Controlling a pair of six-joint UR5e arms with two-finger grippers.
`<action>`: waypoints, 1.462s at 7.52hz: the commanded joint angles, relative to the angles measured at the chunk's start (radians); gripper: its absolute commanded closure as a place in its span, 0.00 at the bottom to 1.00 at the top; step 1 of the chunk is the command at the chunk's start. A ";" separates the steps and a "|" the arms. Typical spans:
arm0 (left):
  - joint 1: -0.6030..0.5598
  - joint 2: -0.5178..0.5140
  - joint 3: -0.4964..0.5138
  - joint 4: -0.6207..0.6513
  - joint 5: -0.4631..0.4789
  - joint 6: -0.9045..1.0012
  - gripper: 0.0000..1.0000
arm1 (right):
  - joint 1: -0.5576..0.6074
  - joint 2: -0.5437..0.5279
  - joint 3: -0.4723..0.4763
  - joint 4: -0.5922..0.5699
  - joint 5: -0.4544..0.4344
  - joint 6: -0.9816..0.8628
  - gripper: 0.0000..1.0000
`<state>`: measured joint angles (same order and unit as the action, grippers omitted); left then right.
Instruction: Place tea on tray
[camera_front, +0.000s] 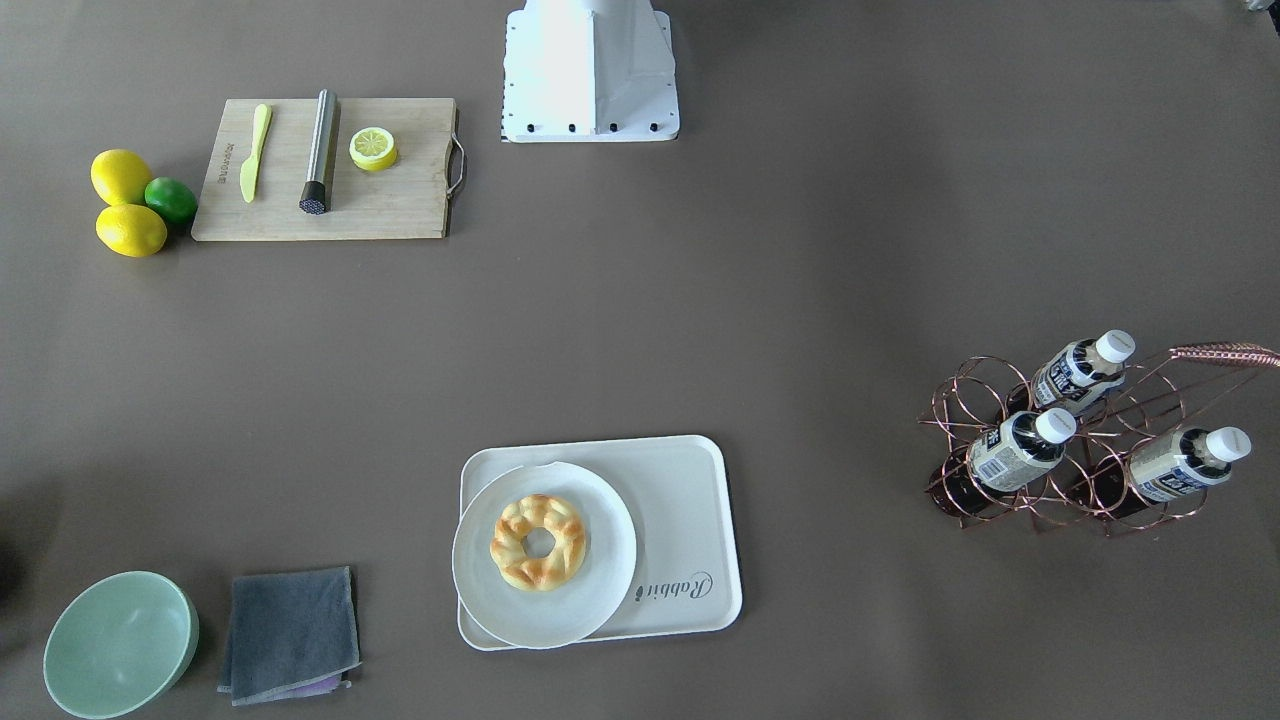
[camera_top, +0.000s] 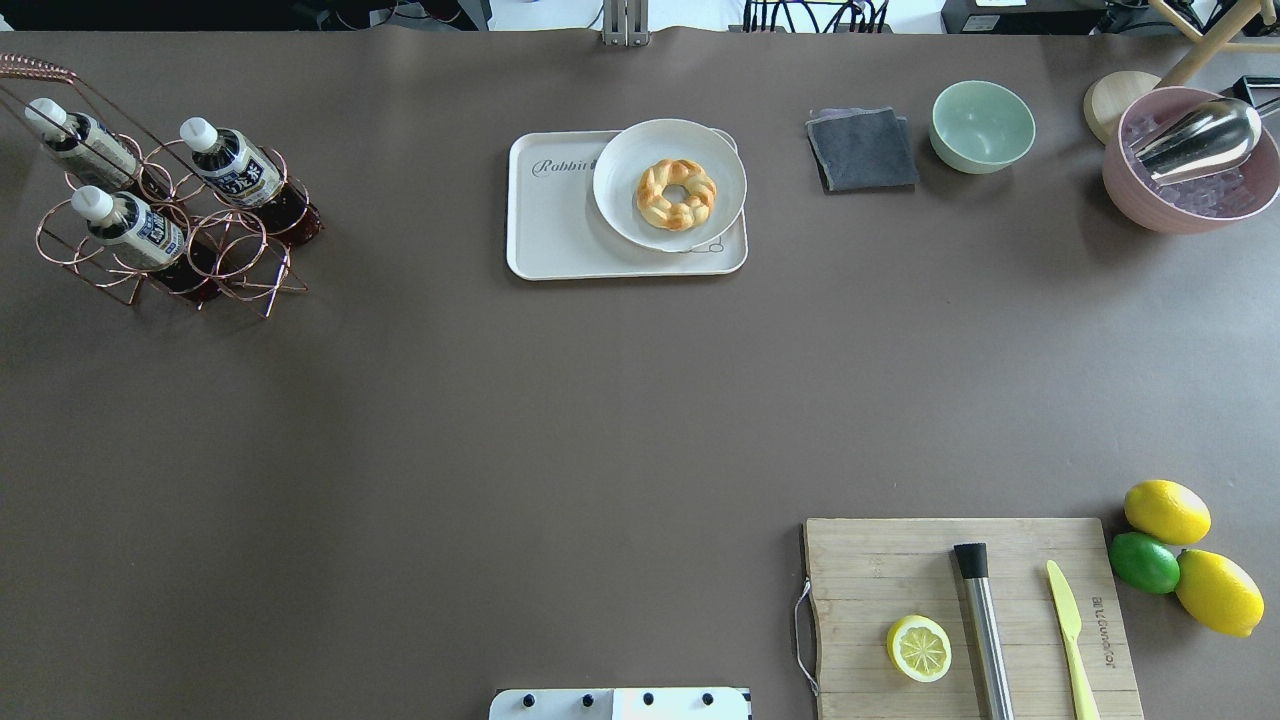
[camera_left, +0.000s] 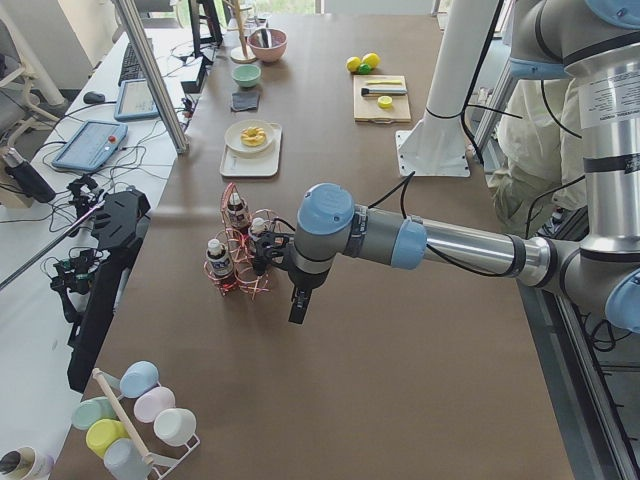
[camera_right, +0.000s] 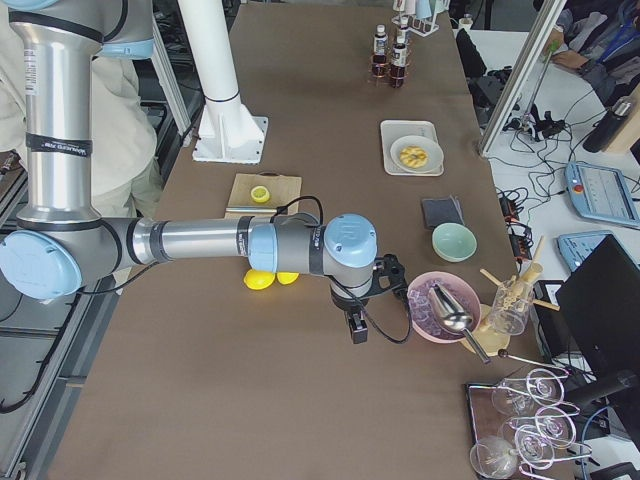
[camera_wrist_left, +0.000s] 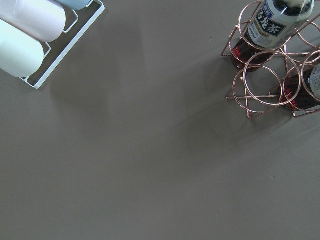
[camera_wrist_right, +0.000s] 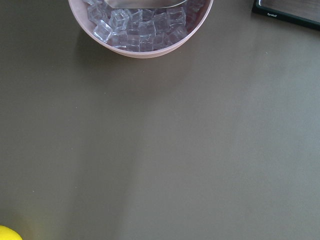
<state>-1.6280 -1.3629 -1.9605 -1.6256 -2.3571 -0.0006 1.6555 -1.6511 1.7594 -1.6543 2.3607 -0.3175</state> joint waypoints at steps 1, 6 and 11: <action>-0.001 0.027 -0.008 -0.010 -0.001 -0.004 0.03 | -0.031 0.004 0.015 0.002 0.002 0.011 0.00; -0.001 0.048 -0.041 -0.017 -0.010 0.008 0.03 | -0.077 0.004 0.006 0.001 -0.005 0.032 0.00; -0.001 0.036 -0.041 -0.042 -0.005 -0.004 0.03 | -0.075 -0.010 -0.012 -0.001 -0.008 0.032 0.00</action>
<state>-1.6291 -1.3253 -2.0011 -1.6457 -2.3655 -0.0022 1.5796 -1.6547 1.7494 -1.6549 2.3539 -0.2860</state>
